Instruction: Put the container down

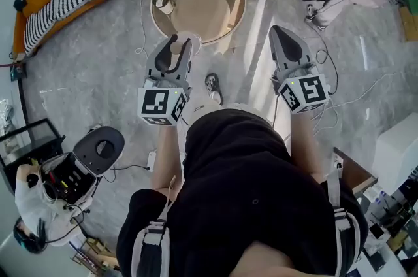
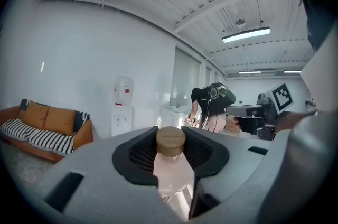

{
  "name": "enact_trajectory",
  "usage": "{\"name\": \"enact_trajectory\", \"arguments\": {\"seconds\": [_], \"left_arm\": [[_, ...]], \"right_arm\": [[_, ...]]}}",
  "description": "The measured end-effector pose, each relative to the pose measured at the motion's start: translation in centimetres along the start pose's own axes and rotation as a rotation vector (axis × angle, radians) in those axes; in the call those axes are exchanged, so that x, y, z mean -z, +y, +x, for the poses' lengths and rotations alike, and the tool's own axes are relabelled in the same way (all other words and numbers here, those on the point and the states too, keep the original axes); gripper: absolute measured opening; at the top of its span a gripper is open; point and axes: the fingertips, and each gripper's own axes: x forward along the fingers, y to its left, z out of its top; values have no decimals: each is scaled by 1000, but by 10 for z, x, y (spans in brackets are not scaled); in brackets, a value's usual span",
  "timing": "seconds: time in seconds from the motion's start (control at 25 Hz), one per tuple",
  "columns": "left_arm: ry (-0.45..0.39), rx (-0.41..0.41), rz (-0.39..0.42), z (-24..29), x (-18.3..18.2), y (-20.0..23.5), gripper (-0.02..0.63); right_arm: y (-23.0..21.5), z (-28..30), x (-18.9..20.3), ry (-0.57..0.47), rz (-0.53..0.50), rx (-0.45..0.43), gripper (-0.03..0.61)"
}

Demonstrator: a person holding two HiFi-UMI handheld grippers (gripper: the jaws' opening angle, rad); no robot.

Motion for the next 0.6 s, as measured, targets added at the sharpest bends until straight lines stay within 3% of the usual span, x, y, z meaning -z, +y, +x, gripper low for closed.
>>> {"name": "enact_trajectory", "arguments": {"seconds": [0.6], "left_arm": [[31, 68, -37, 49, 4, 45, 140]], "right_arm": [[-7, 52, 6, 55, 24, 56, 5]]}}
